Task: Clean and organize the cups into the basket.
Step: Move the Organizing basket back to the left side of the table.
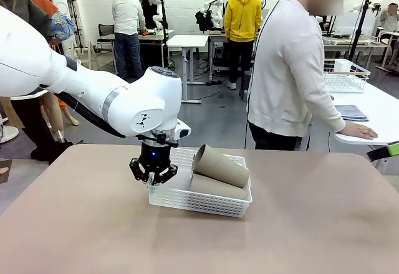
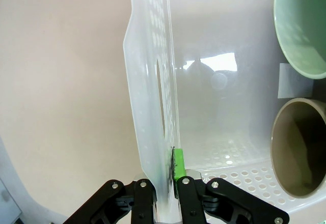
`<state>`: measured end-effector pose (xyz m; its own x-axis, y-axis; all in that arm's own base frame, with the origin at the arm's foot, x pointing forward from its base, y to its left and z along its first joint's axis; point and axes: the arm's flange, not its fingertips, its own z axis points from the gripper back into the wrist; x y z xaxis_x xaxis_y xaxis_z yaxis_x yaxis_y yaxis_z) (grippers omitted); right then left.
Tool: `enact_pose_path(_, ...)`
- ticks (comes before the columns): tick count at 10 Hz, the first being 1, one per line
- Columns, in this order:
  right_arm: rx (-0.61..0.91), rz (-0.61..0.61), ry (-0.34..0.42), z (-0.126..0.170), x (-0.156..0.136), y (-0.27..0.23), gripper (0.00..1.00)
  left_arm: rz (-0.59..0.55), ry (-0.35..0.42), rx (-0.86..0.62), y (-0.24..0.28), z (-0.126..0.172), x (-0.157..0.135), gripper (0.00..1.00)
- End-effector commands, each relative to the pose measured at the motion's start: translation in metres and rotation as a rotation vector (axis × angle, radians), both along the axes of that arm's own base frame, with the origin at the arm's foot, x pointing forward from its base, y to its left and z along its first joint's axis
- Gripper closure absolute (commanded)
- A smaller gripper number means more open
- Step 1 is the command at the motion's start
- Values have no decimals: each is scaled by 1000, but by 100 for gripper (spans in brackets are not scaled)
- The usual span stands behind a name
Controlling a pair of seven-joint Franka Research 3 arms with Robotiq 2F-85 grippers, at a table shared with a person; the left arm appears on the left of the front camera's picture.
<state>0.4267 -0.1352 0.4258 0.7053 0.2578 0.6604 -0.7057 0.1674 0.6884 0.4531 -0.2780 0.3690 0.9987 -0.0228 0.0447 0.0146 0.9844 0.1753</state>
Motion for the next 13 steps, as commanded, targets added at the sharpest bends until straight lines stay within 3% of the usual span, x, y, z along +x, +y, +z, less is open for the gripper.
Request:
enact_pose_path(1,49,-143,76,-2,-7,-32,0,-1,-3,-1,-1,2,0,100)
enact_pose_path(2,43,-180,152,-12,-22,-52,0,-1,-3,-1,-1,2,0,100)
enact_pose_path(5,41,-284,271,-29,-67,-86,0,-1,-3,-1,-1,2,0,100)
enact_pose_path(7,84,-343,309,-38,-99,-106,0,-1,-3,-1,-1,2,0,100)
enact_pose_path(10,135,-407,293,-38,-124,-125,0,-1,-3,-1,-1,2,0,100)
enact_pose_path(13,104,-387,286,-44,-120,-129,0,-1,-3,-1,-1,2,0,100)
